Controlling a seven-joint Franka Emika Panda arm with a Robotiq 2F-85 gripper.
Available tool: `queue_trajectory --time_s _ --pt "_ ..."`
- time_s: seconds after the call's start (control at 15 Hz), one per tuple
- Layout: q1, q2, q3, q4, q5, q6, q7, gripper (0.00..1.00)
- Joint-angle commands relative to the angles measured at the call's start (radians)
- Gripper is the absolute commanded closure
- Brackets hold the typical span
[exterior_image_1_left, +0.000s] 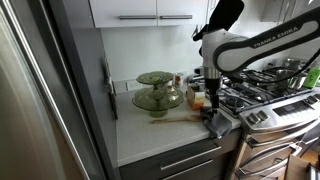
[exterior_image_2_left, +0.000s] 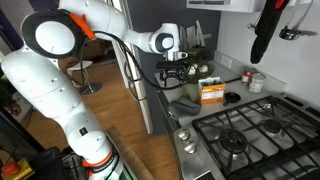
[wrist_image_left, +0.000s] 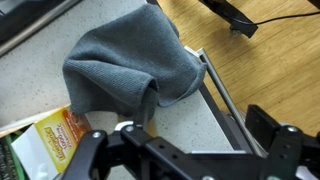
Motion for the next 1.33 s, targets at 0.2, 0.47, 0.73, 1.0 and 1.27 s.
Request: queue_trajectory --time_s 0.2,0.47,0.73,1.0,1.27 --pt "0.032 -0.105 -0.026 -0.303 0.148 0.321 -0.343 0.0" --pt "0.063 -0.13 -0.02 -0.358 0.205 0.393 -0.463 0.0" --pt "0.065 -0.104 -0.015 -0.327 0.173 0.368 -0.428 0.0" --pt "0.082 -0.089 -0.011 -0.323 0.179 0.376 -0.474 0.0" --pt "0.15 -0.053 -0.003 -0.343 0.287 0.443 -0.658 0.0"
